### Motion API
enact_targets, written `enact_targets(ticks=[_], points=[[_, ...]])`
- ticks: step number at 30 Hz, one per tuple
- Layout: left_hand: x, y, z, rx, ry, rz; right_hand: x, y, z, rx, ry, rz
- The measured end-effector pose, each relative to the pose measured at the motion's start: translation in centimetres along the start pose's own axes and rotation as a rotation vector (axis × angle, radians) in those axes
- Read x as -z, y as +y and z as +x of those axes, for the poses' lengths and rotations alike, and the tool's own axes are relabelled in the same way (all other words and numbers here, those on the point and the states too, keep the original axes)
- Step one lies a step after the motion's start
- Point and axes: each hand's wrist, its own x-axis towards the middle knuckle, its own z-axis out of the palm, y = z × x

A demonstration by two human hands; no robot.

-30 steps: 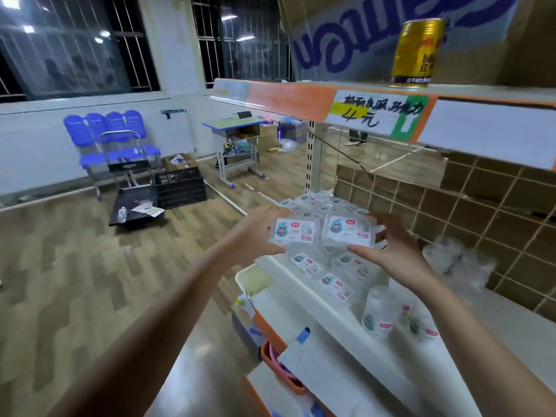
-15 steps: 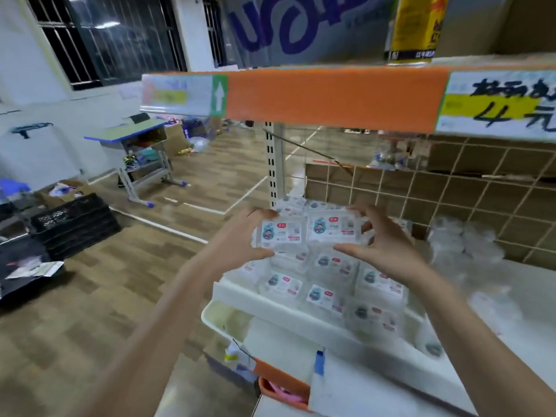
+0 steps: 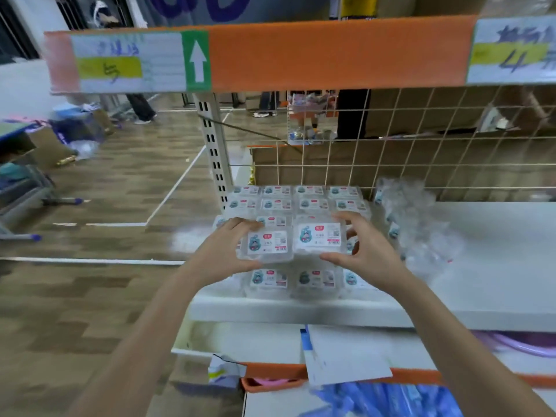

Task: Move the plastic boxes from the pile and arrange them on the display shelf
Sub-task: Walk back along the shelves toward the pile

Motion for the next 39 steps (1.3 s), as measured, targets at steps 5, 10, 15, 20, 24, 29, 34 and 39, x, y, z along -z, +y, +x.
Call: enact_targets(ticks=[5,10,15,20,24,29,34,39], points=[[-1.1,-0.5,-0.1,-0.035,-0.041,0.002,-0.9,0.3,-1.5,-0.062,0.032,0.046],[-1.8,-0.9,-0.3,-0.075,-0.082,0.040,-1.5,0.7,-2.9,-0.100,0.063,0.001],[-2.2,-0.9,-0.4,-0.087,-0.106,0.032,-2.2,1.3,-3.6,-0.129,0.070,0.070],[-2.3,-0.9,-0.4,-0.100,-0.090,0.036,-2.6,1.6,-4.0,-0.156,0.083,0.092],[-2.3,-0.8,-0.8,-0.111,-0.082,0.054,-2.9,1.9,-4.5,-0.181,0.096,0.125],[-2.4,-0.7,-1.2,-0.117,-0.066,0.043,-3.7,2.3,-5.1,-0.192,0.104,0.177],[-2.6,-0.4,-1.4,-0.115,-0.088,0.076,-3.9,2.4,-5.2,-0.179,0.116,0.176],[-3.1,-0.7,-1.7,-0.110,-0.093,0.123,-3.9,2.5,-5.1,-0.174,0.119,0.178]])
